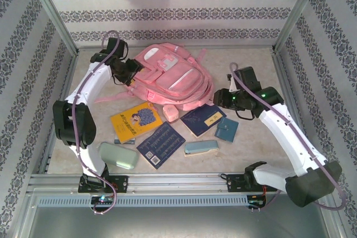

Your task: Pack the student bag

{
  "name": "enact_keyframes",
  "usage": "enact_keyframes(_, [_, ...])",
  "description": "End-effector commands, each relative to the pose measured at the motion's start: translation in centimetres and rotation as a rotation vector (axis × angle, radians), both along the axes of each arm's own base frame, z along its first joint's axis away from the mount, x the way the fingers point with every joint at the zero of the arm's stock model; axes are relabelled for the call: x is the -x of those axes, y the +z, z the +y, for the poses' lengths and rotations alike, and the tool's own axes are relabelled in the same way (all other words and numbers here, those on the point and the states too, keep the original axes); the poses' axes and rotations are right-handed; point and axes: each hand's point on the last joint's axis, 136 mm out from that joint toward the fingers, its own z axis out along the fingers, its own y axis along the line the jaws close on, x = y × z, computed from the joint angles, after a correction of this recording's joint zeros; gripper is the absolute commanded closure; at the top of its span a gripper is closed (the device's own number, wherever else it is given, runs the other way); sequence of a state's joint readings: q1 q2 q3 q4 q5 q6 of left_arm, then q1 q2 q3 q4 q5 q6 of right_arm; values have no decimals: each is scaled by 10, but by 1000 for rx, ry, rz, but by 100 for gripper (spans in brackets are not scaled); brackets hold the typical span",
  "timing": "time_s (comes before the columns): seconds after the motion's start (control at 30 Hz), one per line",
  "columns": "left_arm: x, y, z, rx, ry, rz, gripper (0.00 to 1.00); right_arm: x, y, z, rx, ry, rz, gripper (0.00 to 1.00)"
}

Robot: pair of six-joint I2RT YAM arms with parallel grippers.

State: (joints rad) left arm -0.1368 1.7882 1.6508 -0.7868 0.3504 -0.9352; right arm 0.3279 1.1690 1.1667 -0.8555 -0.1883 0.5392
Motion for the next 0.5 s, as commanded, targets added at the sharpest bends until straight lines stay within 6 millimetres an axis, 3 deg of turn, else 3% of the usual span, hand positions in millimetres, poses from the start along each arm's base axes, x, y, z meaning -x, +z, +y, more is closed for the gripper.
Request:
enact_keyframes(0.0, [10,51,-36,-153,-297,-177,33,-15,5,10,-128,-47,13,61])
enact_keyframes(0.07, [9,61,-67,-226,-437,-208,27,-19,6,13,-134,-39,19,61])
enact_keyframes(0.17, [3,54,-107,-291,-597,-172,26,-19,4,18,-144,-29,30,58])
enact_keyframes(0.23, [-5,38,-128,-245,-640,-133,0,-17,7,23,-150,-10,4,51])
enact_keyframes(0.33, [-21,19,-156,-130,-684,-144,4,-8,10,24,-89,14,-21,48])
enact_keyframes(0.47, [-42,-5,-174,-84,-702,-167,10,7,10,26,-106,72,-24,54])
